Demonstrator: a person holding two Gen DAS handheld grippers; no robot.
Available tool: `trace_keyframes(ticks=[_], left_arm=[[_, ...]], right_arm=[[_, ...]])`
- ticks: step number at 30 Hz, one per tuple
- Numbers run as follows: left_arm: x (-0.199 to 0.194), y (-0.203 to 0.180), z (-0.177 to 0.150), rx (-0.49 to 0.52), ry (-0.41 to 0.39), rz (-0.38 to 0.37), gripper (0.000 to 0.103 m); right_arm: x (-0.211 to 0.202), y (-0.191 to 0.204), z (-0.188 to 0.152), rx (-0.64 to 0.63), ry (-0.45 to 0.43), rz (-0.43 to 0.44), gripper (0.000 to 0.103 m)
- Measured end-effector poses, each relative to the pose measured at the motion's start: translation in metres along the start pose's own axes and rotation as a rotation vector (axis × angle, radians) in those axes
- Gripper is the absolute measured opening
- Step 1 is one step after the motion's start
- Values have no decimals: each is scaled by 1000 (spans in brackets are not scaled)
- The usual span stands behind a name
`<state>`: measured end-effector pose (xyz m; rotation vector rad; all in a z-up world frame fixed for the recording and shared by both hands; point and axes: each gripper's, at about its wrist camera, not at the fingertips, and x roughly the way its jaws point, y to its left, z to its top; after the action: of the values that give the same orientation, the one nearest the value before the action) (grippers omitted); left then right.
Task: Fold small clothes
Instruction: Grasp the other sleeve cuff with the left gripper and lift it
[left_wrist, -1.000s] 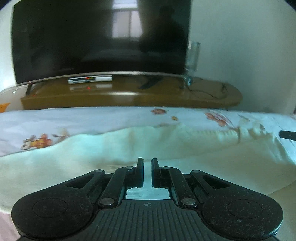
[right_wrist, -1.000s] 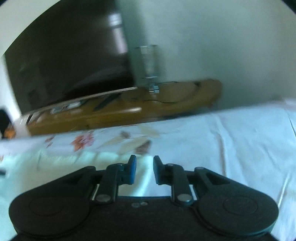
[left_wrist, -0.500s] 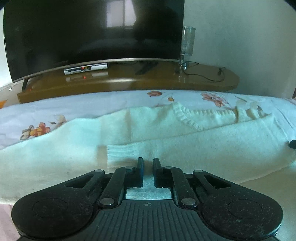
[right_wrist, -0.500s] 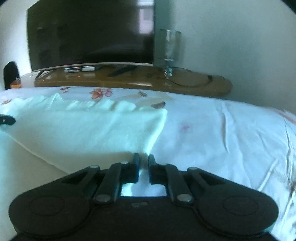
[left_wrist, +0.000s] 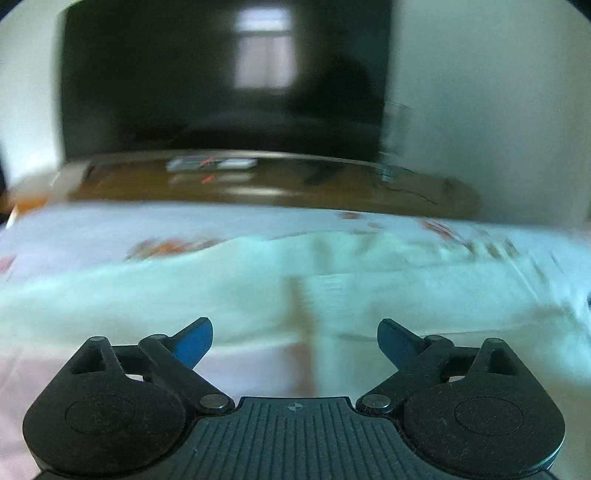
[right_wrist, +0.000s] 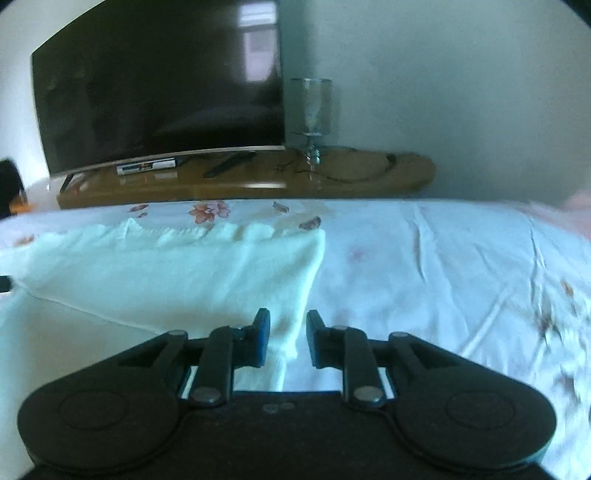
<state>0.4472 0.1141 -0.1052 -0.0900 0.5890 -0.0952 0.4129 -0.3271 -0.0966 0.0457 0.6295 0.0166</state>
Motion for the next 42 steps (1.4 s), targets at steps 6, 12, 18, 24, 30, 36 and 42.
trace_keyframes(ticks=[6,12,18,24,30,36,42], left_arm=[[-29,160,-16,-509,-21,97,70],[-31,270,-42,-933,-80,113,39],[-19,292,-45,-980,-102,65,34],[-16,288,-42,-947,-104,137,7],[-6,225,15,-574,-104,-34,3],[23,57,80,-144,-59,-226,3],[73,-95,82,109,53,-349,3]], right_arm=[[-25,13,-10,83,-3,1,24],[-27,38,-8,117,11,-7,23],[-30,65,-4,117,-8,-29,24],[-30,80,0,97,-44,-81,25],[-33,68,-2,120,-76,-195,26],[-37,44,-15,187,-60,-199,26],[-54,22,-15,218,-81,-185,27]])
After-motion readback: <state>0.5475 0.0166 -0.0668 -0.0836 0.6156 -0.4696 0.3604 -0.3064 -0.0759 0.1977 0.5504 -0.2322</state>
